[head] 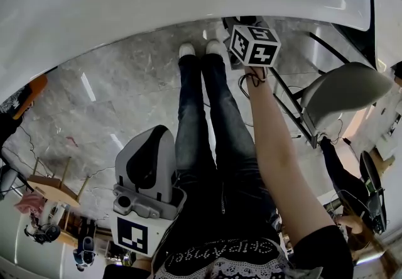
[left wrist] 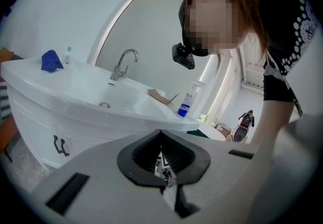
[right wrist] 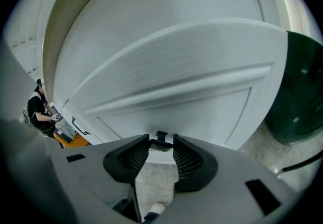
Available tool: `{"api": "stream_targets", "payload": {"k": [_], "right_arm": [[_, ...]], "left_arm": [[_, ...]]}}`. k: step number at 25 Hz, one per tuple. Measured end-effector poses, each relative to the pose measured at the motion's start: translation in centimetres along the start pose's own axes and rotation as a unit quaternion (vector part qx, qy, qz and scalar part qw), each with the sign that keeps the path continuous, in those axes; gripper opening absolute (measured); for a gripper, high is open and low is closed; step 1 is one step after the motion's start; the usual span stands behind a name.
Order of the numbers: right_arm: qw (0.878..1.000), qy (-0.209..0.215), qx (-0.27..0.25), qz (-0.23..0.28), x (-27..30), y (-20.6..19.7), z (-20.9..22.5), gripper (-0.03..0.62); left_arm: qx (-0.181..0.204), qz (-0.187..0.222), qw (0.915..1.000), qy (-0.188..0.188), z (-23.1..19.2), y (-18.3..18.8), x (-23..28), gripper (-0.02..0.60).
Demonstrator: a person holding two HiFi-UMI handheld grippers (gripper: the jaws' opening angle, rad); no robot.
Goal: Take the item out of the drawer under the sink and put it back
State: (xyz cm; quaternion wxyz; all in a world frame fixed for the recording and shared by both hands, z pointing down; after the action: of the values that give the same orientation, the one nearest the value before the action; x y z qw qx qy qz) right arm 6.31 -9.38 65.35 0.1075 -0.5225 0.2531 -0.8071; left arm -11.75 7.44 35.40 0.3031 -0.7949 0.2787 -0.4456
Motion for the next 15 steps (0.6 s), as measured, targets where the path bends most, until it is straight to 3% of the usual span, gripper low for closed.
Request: {"api": "stream_targets", "payload": {"k": [15], "right_arm": [[1.0,-0.002,0.005,-0.01,-1.5,-3.0,-0.2,0.16]], "left_arm": [[0.004,0.004,0.9999,-0.01,0.5,0.2,0.2,0.005]]}}
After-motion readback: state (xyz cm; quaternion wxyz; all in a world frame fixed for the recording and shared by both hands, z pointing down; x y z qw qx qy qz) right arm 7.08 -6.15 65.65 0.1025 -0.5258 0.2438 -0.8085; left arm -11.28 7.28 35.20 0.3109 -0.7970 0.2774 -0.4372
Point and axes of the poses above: the fingertips, and each gripper's own axes: x forward along the fingers, z to its right, y out of its top, the point moved 5 cm from there along -x, backward along the fingers, and after that the axes turned 10 degrees about -z, right-handed, at the moved point
